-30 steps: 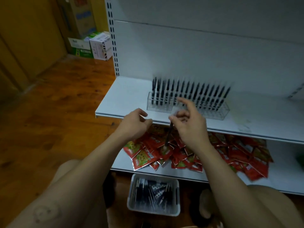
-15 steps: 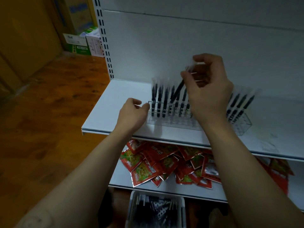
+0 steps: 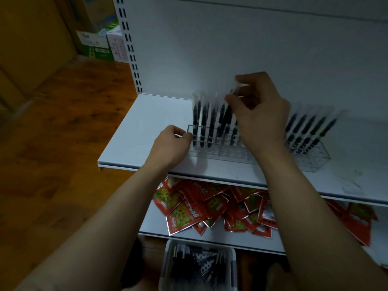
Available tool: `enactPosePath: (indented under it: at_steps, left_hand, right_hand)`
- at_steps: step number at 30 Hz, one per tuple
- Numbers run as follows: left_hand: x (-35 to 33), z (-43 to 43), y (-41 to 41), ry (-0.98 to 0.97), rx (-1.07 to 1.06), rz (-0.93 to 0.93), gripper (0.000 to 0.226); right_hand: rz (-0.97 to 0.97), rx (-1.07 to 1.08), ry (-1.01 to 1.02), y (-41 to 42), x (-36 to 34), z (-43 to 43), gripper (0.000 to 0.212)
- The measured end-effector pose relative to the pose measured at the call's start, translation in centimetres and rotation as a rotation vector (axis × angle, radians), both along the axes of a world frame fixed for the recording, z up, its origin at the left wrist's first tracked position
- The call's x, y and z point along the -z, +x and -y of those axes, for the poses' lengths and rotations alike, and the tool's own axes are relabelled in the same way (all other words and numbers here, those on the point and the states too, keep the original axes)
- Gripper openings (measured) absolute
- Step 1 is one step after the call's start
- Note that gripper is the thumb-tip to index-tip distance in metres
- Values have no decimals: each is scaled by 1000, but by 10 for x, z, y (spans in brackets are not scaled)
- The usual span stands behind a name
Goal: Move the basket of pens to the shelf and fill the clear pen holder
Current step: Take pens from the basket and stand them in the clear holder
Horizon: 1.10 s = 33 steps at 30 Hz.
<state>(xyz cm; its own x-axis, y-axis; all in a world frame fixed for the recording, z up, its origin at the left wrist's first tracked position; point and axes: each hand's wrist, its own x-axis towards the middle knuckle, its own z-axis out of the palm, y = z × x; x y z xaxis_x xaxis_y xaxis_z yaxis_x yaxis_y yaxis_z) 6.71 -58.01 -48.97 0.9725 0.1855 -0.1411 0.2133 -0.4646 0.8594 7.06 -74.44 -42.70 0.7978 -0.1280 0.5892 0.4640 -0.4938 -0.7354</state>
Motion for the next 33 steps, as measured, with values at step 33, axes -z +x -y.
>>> enactPosePath:
  at_steps: [33]
  left_hand:
    - [64,23,-151,189,235,-91,9]
  right_hand:
    - [-824,-210,-509,-139,106,35,21]
